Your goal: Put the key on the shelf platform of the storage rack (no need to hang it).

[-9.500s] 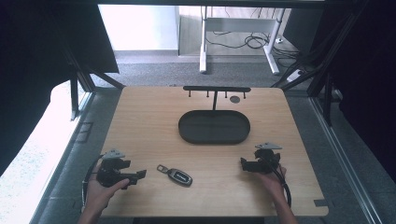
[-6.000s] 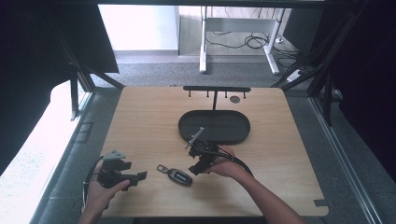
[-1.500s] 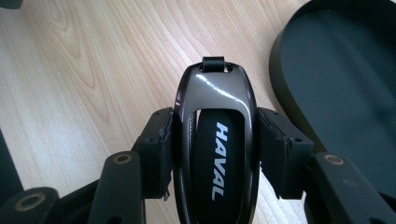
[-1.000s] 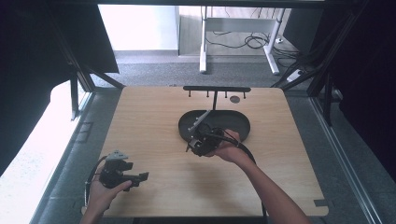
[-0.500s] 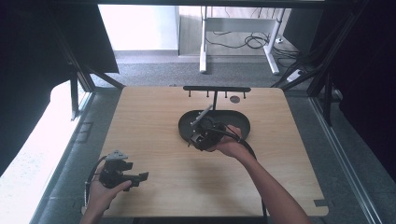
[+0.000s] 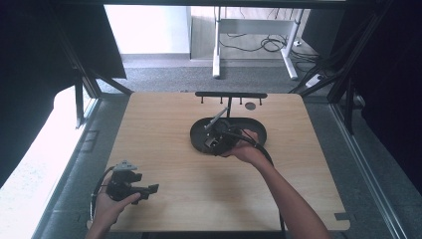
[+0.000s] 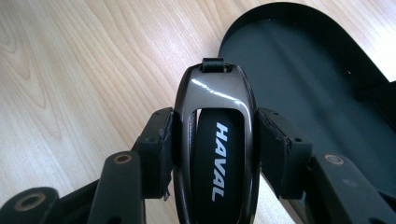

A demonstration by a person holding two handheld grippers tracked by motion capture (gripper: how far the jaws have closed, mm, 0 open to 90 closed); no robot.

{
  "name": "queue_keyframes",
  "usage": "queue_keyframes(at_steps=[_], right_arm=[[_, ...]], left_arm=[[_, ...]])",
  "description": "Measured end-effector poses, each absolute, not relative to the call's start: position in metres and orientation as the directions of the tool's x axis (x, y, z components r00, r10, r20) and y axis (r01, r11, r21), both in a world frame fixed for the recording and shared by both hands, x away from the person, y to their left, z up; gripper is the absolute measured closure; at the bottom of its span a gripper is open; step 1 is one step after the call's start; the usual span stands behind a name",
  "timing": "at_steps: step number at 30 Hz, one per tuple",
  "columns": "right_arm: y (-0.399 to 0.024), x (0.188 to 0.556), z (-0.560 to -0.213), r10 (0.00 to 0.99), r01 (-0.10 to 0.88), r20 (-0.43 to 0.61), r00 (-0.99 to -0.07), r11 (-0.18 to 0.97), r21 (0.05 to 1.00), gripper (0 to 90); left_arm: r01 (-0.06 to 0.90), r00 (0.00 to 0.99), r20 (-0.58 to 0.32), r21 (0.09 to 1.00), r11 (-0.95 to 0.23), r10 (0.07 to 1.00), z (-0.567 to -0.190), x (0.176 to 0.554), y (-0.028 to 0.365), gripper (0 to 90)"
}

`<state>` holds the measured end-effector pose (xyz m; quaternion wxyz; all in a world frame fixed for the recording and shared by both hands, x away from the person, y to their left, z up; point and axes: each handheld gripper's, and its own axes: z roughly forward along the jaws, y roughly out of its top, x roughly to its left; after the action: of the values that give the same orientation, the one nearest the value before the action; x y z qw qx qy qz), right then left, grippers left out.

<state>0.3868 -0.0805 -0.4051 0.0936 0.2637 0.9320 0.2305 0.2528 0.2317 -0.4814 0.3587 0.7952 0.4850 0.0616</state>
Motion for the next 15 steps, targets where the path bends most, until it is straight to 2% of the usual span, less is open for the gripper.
queue_keyframes(at_steps=[15], right_arm=[[-0.083, 0.402, -0.402, 0.549, 0.455, -0.064, -0.833, 0.747, 0.484, 49.2]], left_arm=[[0.726, 0.521, -0.248, 0.631, -0.272, 0.817, -0.481, 0.253, 0.232, 18.6]])
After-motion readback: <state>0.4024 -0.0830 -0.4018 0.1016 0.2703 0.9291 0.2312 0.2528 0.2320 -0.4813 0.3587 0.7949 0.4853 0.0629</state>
